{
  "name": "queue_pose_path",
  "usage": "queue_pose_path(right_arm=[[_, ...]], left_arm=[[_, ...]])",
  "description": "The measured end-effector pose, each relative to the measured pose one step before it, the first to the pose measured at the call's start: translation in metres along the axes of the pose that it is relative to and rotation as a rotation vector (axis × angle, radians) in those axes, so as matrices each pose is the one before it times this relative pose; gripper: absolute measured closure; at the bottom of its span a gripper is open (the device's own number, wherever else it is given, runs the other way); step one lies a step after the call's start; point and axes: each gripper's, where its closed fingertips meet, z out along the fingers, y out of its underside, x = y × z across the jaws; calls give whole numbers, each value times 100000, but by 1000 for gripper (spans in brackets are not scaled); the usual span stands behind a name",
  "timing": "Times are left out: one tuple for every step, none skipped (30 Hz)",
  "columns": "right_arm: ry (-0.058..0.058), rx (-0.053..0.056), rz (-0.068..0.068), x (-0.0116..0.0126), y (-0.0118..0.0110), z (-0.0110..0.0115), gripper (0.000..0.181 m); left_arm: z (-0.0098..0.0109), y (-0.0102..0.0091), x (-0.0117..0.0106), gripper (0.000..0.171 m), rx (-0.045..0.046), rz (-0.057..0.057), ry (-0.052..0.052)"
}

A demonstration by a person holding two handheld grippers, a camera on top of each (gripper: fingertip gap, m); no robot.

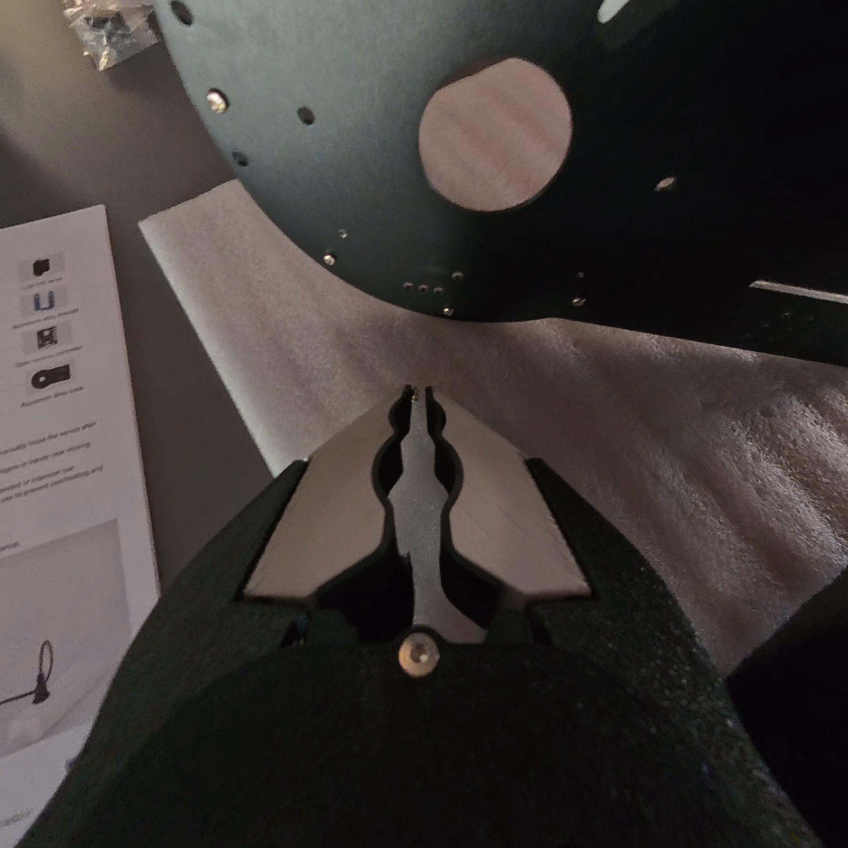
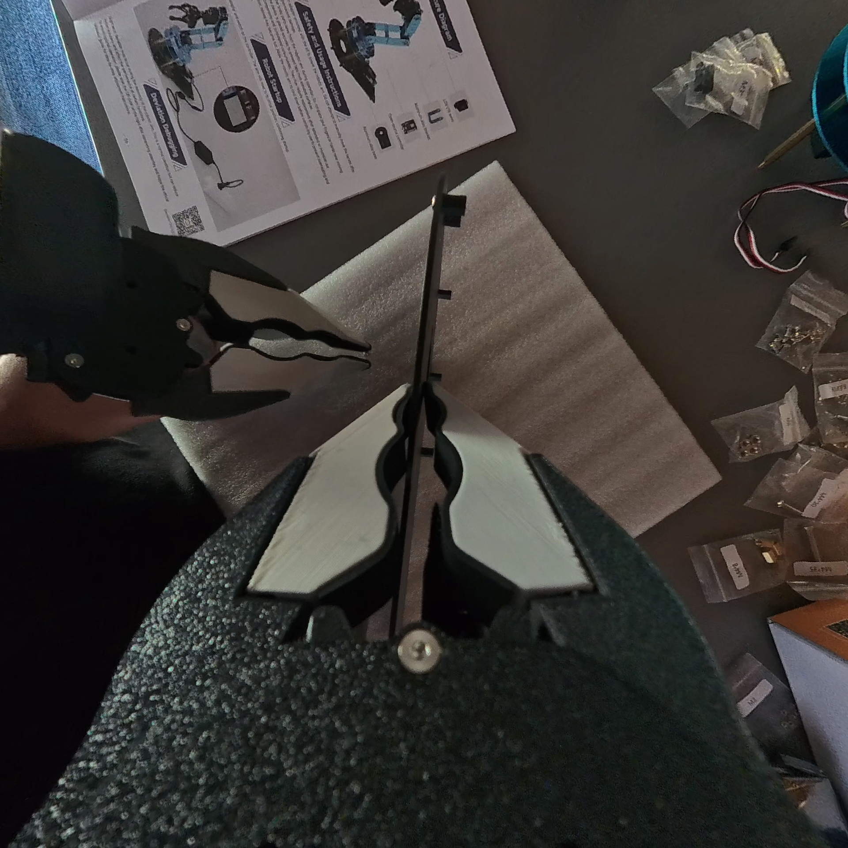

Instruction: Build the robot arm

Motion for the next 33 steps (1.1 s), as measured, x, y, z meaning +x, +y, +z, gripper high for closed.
queue_pose_path(right_arm=[[8, -32, -36, -6, 2, 0, 179], [12, -65, -41, 8, 1, 1, 178], [19, -84, -90, -10, 6, -1, 178], [64, -37, -98, 3, 10, -5, 179], [30, -12, -9, -5, -1, 1, 179], [-3, -7, 48, -4, 1, 0, 178], [32, 39, 48, 1, -5, 3, 178], [4, 38, 137, 1, 3, 9, 178], [-6, 25, 111, 10, 2, -3, 178], [3, 83, 54, 2, -1, -2, 178], [-26, 115, 125, 3, -3, -2, 178], [-36, 56, 155, 13, 6, 5, 178], [12, -5, 65, 3, 11, -8, 178], [66, 47, 1, 6, 1, -2, 178], [-12, 115, 99, -16, 0, -2, 178], [-68, 51, 93, -16, -1, 12, 178], [55, -93, -122, -5, -11, 11, 178], [97, -168, -216, 4, 8, 0, 177], [-3, -108, -117, -4, -6, 7, 177], [-62, -7, 37, 7, 6, -5, 177], [-69, 78, 195, 10, 8, -9, 177], [-82, 120, 202, 12, 0, 7, 178], [-62, 39, -30, -7, -5, 3, 178], [34, -121, -315, -1, 9, -2, 177], [94, -226, -339, -7, 4, -7, 178], [80, -252, -275, 4, 1, 7, 178], [81, -225, -172, -7, 5, 4, 178], [120, -198, -9, 10, -1, 6, 178], [157, -155, 62, 15, 3, 2, 178], [136, -9, 95, -10, 9, 7, 178], [-9, 178, 247, -16, -6, 0, 178], [-102, 280, 408, -12, -7, 9, 178], [-13, 225, 499, 12, 0, -8, 178]], left_arm=[[116, -197, 308, 167, 446, 761, 1279], [69, -287, 311, 167, 793, 1115, 1103], [22, -303, 347, 167, 860, 1338, 1133], [2, -164, 201, 167, 150, 1363, 378], [-29, -23, 39, 165, -519, 1057, -261], [-75, -18, 27, 164, -124, 349, 207], [-135, -21, 39, 163, 343, -400, 711], [-143, 41, 2, 161, -40, -654, 744], [-74, 157, 26, 159, -751, -327, 1040], [-8, 224, 18, 159, -1138, 134, 1009], [1, 215, -123, 159, -951, 399, 24], [-17, 198, -304, 159, -736, 208, -929], [-28, 151, -275, 158, -497, -269, -561], [-29, 80, -186, 156, -257, -590, 112], [-11, 54, -131, 154, -308, -454, 259], [24, 48, -162, 153, -457, 6, 4], [47, -25, -69, 153, -116, 453, 556], [66, -94, 137, 153, 193, 591, 2050], [83, -164, 518, 153, 334, 1423, 4641], [84, -66, 813, 153, -352, 3274, 6849], [2, 1, 416, 153, -784, 4848, 4749], [-186, -138, -197, 152, 399, 5161, 1284], [-312, -238, -117, 151, 1491, 4493, 2614], [-332, -163, 75, 151, 797, 3281, 4764], [-347, -98, -249, 150, 300, 2228, 3334], [-343, -191, -226, 150, 1175, 2240, 3445], [-265, -161, 19, 150, 1183, 2193, 4796], [-91, 26, -286, 150, -305, 856, 2687], [88, 224, -334, 150, -1584, 69, 2059], [191, 290, -77, 150, -2080, 711, 2818], [235, 187, -146, 150, -1232, 1751, 1470], [252, 39, -133, 150, -26, 2298, 811], [259, -27, 33, 150, 18, 2484, 1499]])
